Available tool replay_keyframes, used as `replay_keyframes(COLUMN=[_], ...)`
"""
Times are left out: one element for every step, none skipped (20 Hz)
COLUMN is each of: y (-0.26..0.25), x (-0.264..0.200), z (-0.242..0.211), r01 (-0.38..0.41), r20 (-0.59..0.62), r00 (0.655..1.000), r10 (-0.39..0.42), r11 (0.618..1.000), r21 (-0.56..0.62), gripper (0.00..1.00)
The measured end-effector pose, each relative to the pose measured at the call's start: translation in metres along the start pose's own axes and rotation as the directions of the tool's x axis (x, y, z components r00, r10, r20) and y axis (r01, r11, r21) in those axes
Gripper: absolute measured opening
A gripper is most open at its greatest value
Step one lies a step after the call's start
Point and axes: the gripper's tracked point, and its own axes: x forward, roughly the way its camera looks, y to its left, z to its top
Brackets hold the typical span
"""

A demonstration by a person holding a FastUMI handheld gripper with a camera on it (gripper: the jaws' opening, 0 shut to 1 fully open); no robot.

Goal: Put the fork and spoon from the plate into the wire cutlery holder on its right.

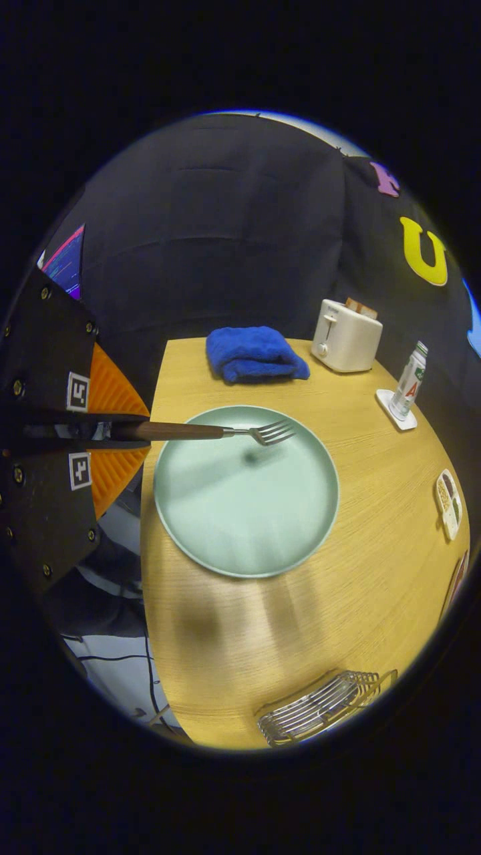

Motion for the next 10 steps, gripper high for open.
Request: replay_keyframes(y=[0.001, 0.0, -0.001, -0.004, -0.007, -0.011, -0.015, -0.019, -0.024, -0.029], x=[-0.007, -0.015, -0.022, -0.03, -0.037, -0.043, -0.05, -0.056, -0.063, -0.07], z=[0.006, 0.01, 0.015, 0.02, 0.025, 0.028, 0.032, 0.036, 0.039, 0.043], r01=[-0.007, -0.008, -0.003, 0.004, 0.011, 0.016, 0.02, 0.024, 0.028, 0.03], r20=[0.027, 0.053, 0.081, 0.108, 0.135, 0.159, 0.181, 0.204, 0.225, 0.249], r00=[1.0, 0.999, 0.997, 0.994, 0.991, 0.987, 0.983, 0.978, 0.974, 0.968], r10=[0.007, 0.008, 0.003, -0.003, -0.01, -0.016, -0.023, -0.03, -0.037, -0.045], r11=[1.0, 1.0, 1.0, 1.0, 1.0, 1.0, 1.0, 0.999, 0.999, 0.998], r21=[0.002, -0.001, -0.004, -0.006, -0.003, 0.006, 0.017, 0.03, 0.045, 0.062], gripper=[0.08, 0.08, 0.08, 0.08, 0.08, 0.08, 0.08, 0.08, 0.08, 0.08])
